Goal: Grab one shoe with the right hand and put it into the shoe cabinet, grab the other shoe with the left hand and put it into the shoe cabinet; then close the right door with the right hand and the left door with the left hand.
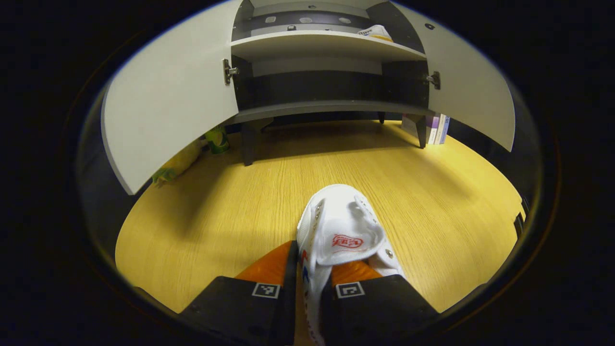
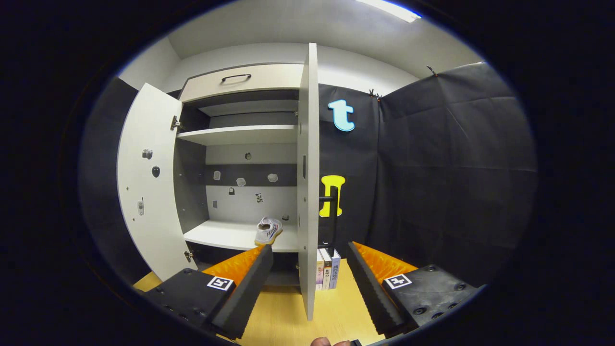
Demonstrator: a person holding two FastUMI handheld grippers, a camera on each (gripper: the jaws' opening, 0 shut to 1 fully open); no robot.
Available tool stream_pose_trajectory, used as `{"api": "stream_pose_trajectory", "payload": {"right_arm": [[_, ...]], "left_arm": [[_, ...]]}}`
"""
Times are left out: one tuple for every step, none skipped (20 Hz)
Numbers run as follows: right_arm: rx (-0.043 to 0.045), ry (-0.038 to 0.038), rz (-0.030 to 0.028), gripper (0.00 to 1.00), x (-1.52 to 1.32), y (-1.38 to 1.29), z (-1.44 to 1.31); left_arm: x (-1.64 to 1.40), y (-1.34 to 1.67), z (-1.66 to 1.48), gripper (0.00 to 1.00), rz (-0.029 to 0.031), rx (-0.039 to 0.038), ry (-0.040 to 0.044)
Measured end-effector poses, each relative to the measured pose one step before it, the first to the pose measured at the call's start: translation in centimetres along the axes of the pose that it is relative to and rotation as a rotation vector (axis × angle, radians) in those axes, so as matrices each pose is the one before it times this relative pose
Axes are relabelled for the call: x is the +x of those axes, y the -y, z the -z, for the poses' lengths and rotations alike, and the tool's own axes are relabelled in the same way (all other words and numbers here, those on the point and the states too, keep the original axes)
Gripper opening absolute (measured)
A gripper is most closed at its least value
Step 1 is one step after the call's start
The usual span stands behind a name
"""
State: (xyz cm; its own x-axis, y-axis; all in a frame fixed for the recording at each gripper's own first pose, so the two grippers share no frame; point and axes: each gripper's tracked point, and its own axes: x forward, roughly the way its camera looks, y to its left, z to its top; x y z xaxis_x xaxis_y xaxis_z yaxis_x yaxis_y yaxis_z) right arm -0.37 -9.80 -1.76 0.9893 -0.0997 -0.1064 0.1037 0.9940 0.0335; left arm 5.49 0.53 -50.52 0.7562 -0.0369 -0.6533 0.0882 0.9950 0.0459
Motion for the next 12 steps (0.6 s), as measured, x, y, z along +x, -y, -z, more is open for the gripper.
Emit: {"api": "stream_pose_trajectory", "payload": {"right_arm": [[-0.00278, 0.00078, 0.00127, 0.98, 0.131, 0.084, 0.069], [0.00109, -0.00091, 0.00020, 0.98, -0.075, 0.099, 0.111], [0.00502, -0.00326, -0.00207, 0.98, -0.012, 0.041, 0.056], [0.00681, -0.00185, -0.00339, 0.98, -0.055, 0.032, 0.093], [0.00512, -0.00507, -0.00232, 0.98, -0.075, 0.087, 0.159], [0.00242, -0.00302, -0.00129, 0.98, 0.011, 0.183, 0.105], [0.00168, -0.00224, -0.00072, 0.98, 0.025, 0.191, 0.104], [0.00257, -0.00096, -0.00106, 0.98, -0.017, 0.248, 0.057], [0.00351, -0.00015, -0.00133, 0.98, 0.078, 0.182, 0.020], [0.00469, -0.00194, -0.00250, 0.98, -0.009, 0.181, 0.116], [0.00433, -0.00234, -0.00142, 0.98, 0.016, 0.309, 0.103], [0.00585, -0.00286, -0.00242, 0.98, -0.032, 0.241, 0.144]], "left_arm": [[0.090, -0.622, 0.054, 0.27, -0.03047, -0.00920, -0.02888], [-0.075, 0.038, -0.035, 0.11, -0.00297, -0.01859, -0.01271], [0.246, 0.037, -0.238, 0.08, 0.00429, -0.01663, -0.01185], [-0.331, -0.243, -0.102, 0.06, 0.00574, -0.01444, -0.01161], [-0.458, 0.051, -0.310, 0.06, 0.00620, -0.01539, -0.00196], [-0.185, 0.051, -0.475, 0.05, 0.00770, -0.01733, -0.00179], [-0.471, 0.057, -0.673, 0.05, 0.00899, -0.00679, 0.00829], [-0.706, -0.084, -0.714, 0.05, 0.00640, 0.00215, 0.00911], [-0.985, 0.145, -0.890, 0.05, 0.00316, -0.00772, 0.01234], [-1.476, 0.556, -0.536, 0.05, 0.00510, -0.01981, 0.01189], [-1.356, 0.389, -0.871, 0.05, 0.00235, -0.02091, 0.00915], [-0.965, 0.021, -1.148, 0.05, -0.00660, -0.00905, 0.00751]]}}
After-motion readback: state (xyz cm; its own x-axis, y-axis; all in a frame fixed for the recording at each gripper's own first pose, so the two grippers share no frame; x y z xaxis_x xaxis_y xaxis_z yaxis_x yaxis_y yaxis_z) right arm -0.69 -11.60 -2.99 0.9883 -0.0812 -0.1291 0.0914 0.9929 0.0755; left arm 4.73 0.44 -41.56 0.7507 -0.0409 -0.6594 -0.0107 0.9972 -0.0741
